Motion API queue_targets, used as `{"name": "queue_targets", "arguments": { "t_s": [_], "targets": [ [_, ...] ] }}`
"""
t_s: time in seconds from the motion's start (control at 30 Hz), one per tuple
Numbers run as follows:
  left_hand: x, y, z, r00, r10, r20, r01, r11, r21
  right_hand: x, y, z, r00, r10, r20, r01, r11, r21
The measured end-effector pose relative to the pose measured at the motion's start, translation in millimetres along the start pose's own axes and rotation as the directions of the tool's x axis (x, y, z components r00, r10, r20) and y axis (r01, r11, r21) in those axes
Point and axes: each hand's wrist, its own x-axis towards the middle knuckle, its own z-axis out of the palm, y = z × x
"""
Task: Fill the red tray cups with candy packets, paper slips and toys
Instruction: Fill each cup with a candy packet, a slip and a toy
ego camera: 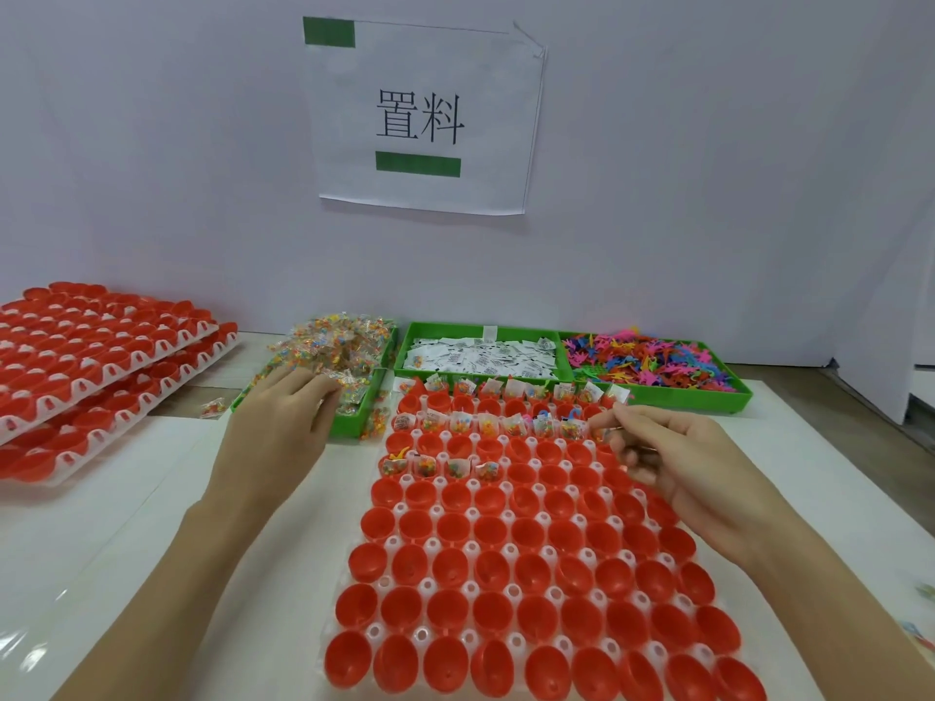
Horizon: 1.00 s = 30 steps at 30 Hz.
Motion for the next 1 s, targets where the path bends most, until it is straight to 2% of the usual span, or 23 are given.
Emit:
{"name": "queue_targets", "arguments": {
  "t_s": [0.1, 0.17, 0.3, 0.37, 0.5, 0.63, 0.7, 0.8, 1.0],
  "targets": [
    [1.8, 14.2, -5.9, 0.998, 0.030, -0.057, -0.032, 0.999, -0.033, -0.4, -1.2, 0.0, 0.999, -0.021, -0.025, 0.020, 1.000, -0.016],
    [3.0, 28.4, -9.0, 0.994, 0.063, -0.094, -0.072, 0.993, -0.094, -0.1, -0.6, 1.7, 0.994, -0.050, -0.096, 0.048, 0.999, -0.023],
    [1.7, 59.6, -10.4, 0.985, 0.085, -0.151, -0.124, 0.955, -0.268, 2.4, 1.9, -1.8, 0.929, -0.250, -0.272, 0.205, 0.962, -0.181],
    [-1.1, 71.5, -9.4, 0.980, 0.137, -0.143, -0.179, 0.922, -0.344, 5.4, 5.2, -5.7, 0.905, -0.295, -0.307, 0.256, 0.953, -0.161],
    [-6.8, 79.5, -7.2, 0.952, 0.301, -0.061, -0.303, 0.888, -0.345, 10.6, 7.3, -4.9, 0.910, -0.290, -0.296, 0.255, 0.955, -0.154],
    [-7.7, 79.4, -4.7, 0.928, 0.372, -0.020, -0.362, 0.890, -0.277, 31.0, -7.4, 9.6, 0.952, -0.245, -0.186, 0.173, 0.927, -0.334],
    [-8.0, 81.2, -3.8, 0.951, 0.310, -0.022, -0.302, 0.906, -0.295, 49.9, -20.7, 16.4, 0.963, -0.248, -0.103, 0.166, 0.852, -0.496],
    [-8.6, 82.0, -3.5, 0.978, 0.210, -0.021, -0.206, 0.931, -0.300, 88.9, -36.8, 25.4, 0.974, -0.225, 0.037, 0.183, 0.677, -0.713],
    [-5.9, 77.3, -6.8, 0.983, 0.182, -0.039, -0.186, 0.957, -0.222, 165.5, -30.7, 38.1, 0.984, -0.110, 0.138, 0.168, 0.333, -0.928]
  ]
}}
